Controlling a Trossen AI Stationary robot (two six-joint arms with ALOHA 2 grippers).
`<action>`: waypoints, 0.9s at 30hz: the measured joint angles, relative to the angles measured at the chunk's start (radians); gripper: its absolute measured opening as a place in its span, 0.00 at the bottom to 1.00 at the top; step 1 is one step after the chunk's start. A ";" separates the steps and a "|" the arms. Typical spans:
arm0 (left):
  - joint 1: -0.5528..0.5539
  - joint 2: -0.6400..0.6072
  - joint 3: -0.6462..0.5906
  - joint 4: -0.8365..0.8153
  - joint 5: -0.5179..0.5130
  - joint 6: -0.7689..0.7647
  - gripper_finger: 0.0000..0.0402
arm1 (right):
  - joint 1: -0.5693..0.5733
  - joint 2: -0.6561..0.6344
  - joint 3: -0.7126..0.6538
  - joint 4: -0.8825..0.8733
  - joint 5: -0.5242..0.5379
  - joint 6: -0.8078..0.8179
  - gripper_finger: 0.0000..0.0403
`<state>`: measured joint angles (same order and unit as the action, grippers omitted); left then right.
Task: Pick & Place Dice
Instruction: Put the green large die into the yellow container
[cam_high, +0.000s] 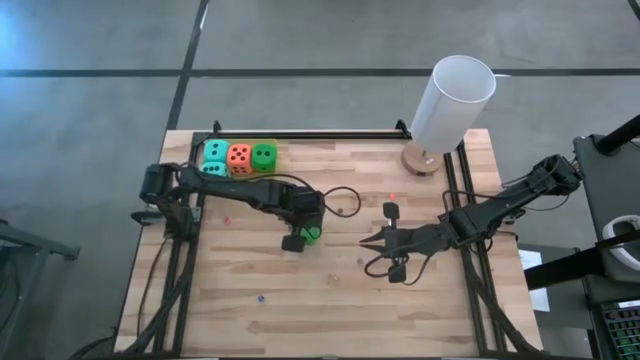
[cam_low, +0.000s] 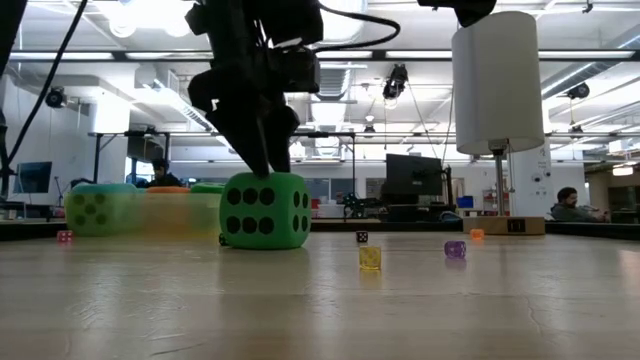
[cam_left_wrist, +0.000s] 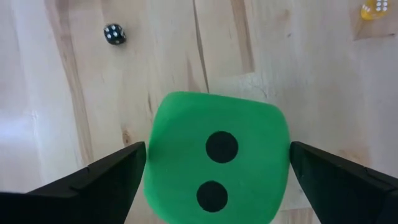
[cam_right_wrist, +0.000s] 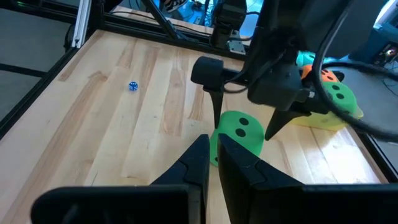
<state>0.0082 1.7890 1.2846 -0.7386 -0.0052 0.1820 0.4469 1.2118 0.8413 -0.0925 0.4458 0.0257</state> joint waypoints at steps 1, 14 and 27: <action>0.000 0.001 0.000 -0.003 0.001 -0.003 0.99 | 0.000 0.000 0.000 0.000 0.000 0.000 0.07; 0.000 0.013 0.002 -0.019 -0.001 -0.045 0.99 | 0.000 0.000 0.000 0.000 0.000 0.000 0.07; -0.001 0.019 0.000 -0.023 -0.002 -0.059 0.99 | 0.000 0.000 0.000 0.000 0.000 0.000 0.07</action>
<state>0.0074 1.8084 1.2850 -0.7620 -0.0074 0.1226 0.4469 1.2118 0.8412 -0.0925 0.4458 0.0257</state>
